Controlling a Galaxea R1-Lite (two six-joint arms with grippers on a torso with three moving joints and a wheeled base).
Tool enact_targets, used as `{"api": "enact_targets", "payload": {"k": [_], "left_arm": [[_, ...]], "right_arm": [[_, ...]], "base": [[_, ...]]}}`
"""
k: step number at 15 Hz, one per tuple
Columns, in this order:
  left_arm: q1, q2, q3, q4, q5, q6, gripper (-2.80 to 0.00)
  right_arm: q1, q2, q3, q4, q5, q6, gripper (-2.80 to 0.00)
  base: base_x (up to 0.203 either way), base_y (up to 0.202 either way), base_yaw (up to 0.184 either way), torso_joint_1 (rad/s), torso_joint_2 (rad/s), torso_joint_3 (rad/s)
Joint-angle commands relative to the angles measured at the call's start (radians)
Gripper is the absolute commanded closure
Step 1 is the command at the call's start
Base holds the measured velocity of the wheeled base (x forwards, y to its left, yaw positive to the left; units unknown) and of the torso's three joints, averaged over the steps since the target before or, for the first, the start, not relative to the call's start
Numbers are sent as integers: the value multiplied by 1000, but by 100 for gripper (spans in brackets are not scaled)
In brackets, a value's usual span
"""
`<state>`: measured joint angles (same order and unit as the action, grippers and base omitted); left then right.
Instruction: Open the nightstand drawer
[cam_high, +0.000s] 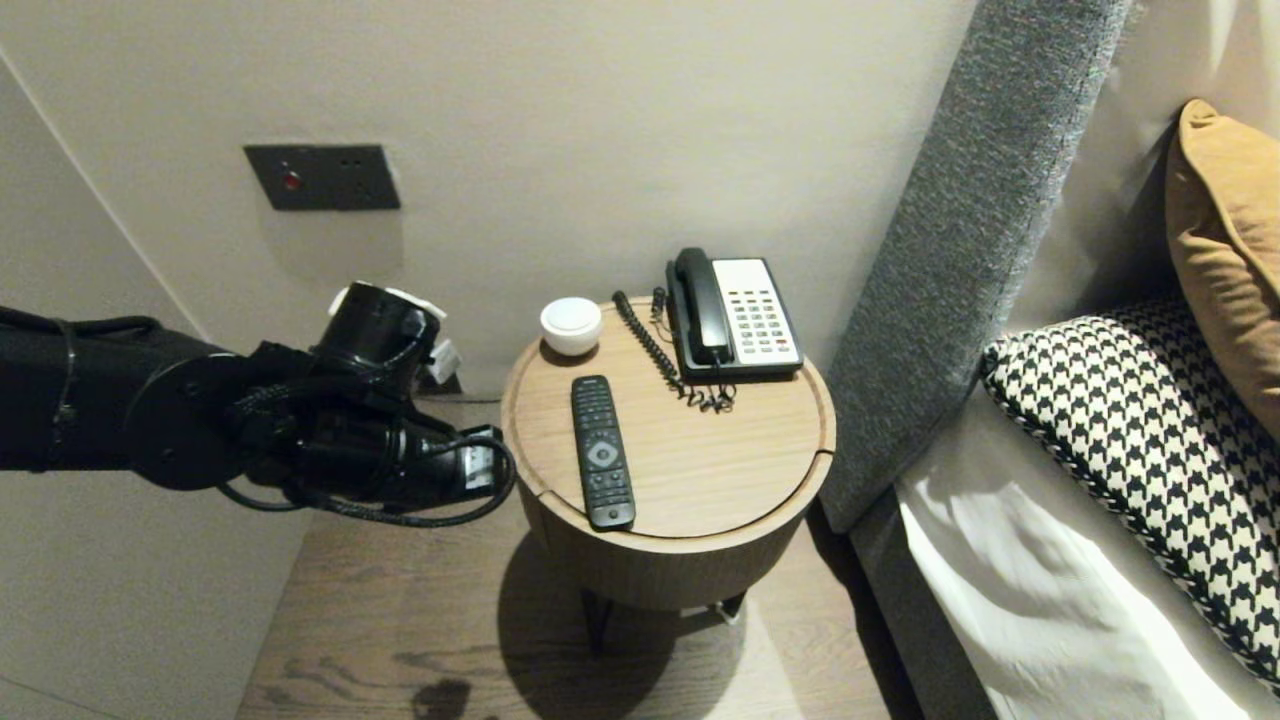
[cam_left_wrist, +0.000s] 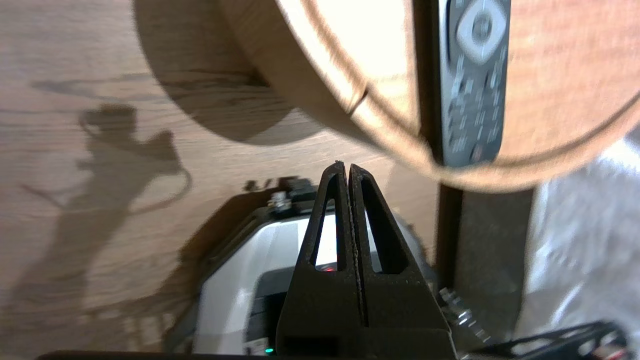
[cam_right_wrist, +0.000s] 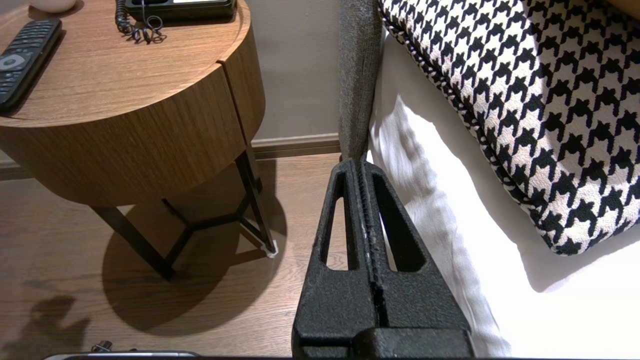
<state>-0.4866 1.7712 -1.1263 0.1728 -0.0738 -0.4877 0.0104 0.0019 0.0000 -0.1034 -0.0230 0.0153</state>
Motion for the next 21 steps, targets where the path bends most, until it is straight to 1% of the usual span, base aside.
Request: {"api": "enact_targets", "payload": {"k": [1,4,7,12,21], "left_arm": [[-4,84,-59,4,-2,-15,0],[-10,142,-129,9,2,-14,0],[-37,181,-150,4,6,-14,0],[-40,205,-190,11,6,-12,0],[-63,208,-165,10,6,-9,0]], "right_arm": [[0,1,40,-1,0,0,0],[0,1,40,-1,0,0,0],[0,1,40,-1,0,0,0],[-1,1,40,-1,0,0,0],[-1,3,40,-1,0,2,0]], "base": [[0,0,0,0,0,0],[0,0,0,0,0,0],[0,0,0,0,0,0],[0,0,0,0,0,0],[0,0,0,0,0,0]]}}
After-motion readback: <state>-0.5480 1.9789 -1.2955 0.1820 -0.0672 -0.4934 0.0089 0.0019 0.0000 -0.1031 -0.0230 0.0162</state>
